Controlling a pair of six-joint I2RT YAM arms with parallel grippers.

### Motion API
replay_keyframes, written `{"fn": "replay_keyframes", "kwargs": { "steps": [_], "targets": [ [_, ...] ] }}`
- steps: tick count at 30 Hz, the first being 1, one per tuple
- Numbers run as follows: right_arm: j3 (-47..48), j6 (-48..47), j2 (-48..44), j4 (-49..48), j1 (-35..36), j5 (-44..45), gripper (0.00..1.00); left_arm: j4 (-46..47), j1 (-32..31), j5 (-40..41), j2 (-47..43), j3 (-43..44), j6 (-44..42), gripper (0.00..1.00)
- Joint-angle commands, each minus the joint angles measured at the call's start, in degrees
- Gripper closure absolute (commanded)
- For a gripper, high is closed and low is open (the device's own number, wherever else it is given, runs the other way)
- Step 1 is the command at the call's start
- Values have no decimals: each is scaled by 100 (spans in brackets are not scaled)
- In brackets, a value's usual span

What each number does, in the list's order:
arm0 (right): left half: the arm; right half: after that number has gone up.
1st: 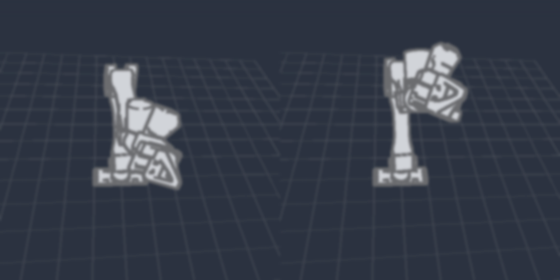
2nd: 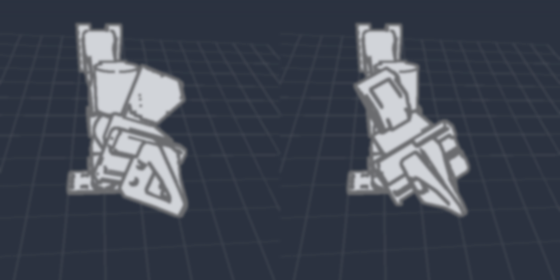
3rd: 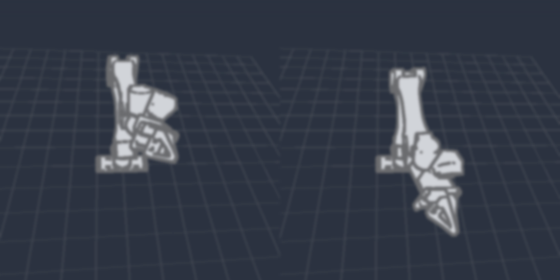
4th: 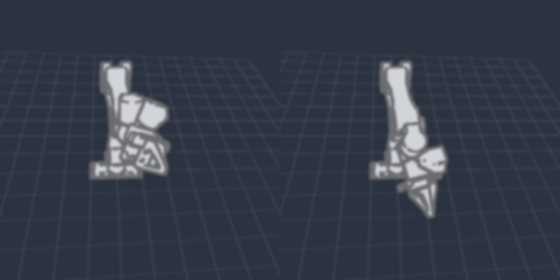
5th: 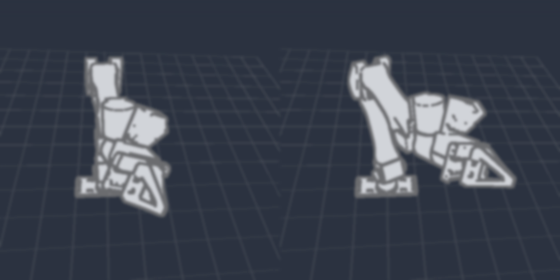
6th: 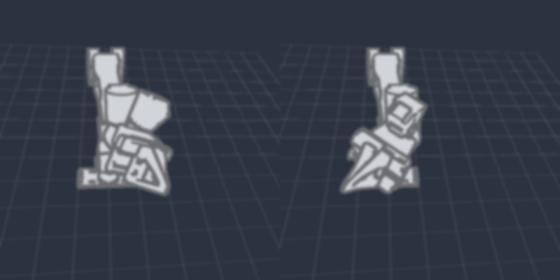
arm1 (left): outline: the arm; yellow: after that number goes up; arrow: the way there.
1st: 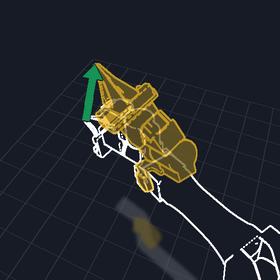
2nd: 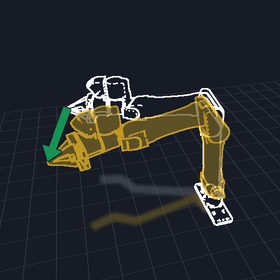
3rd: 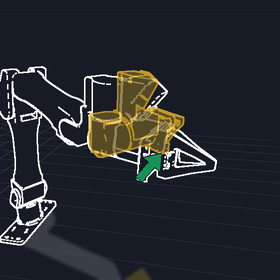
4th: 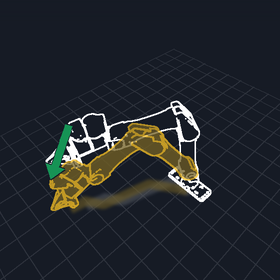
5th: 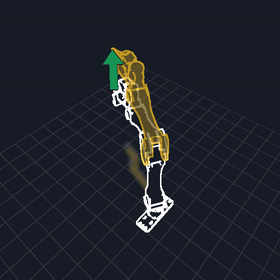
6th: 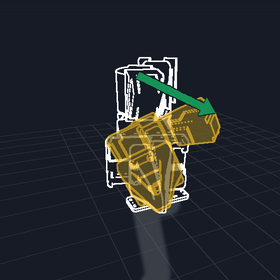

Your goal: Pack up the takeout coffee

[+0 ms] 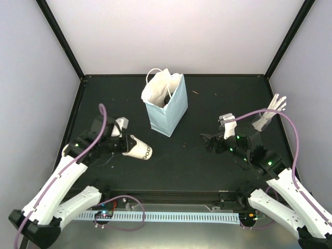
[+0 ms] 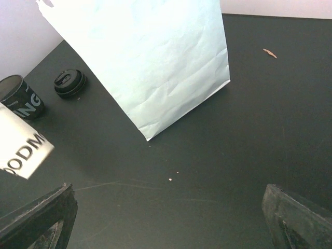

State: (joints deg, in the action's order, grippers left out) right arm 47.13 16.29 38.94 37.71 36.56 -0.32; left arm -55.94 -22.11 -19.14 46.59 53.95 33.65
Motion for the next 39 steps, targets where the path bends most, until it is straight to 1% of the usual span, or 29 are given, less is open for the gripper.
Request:
{"fn": "replay_keyframes", "kwargs": {
  "steps": [1,3,5,7,10,12,18,22,27,33,37,38,39],
  "targets": [
    [-94,300,-23,2,-27,122,0,819,-1173,1302,218,-148,201,99],
    [-152,382,-27,35,-33,127,0,741,-1893,1989,548,-45,128,98],
    [-185,437,-47,79,-34,140,0,552,-2454,2685,927,239,23,98],
    [-195,476,-102,110,-30,168,0,450,-2929,3155,1343,500,-118,98],
    [-195,525,-196,122,-31,223,0,492,-3431,3472,1900,842,-288,98],
    [-188,577,-236,135,-27,276,0,635,-3628,3512,2226,1016,-434,98],
    [-148,721,-237,235,-27,388,0,759,-3901,3779,3142,1493,-597,98],
    [-143,775,-291,254,-33,387,0,905,-3941,3726,3535,1611,-758,99],
    [-124,792,-301,243,-29,376,0,795,-4011,3593,4154,1882,-842,99],
    [-61,770,-225,258,-32,366,0,770,-4210,3664,4508,1992,-753,98],
    [-29,744,-220,273,-28,367,0,753,-4236,3597,4506,2004,-695,88],
    [-29,735,-220,272,-26,366,0,747,-4236,3577,4489,2013,-680,84],
    [-32,735,-220,272,-29,366,0,732,-4240,3553,4464,2021,-673,78]
  ]
}}
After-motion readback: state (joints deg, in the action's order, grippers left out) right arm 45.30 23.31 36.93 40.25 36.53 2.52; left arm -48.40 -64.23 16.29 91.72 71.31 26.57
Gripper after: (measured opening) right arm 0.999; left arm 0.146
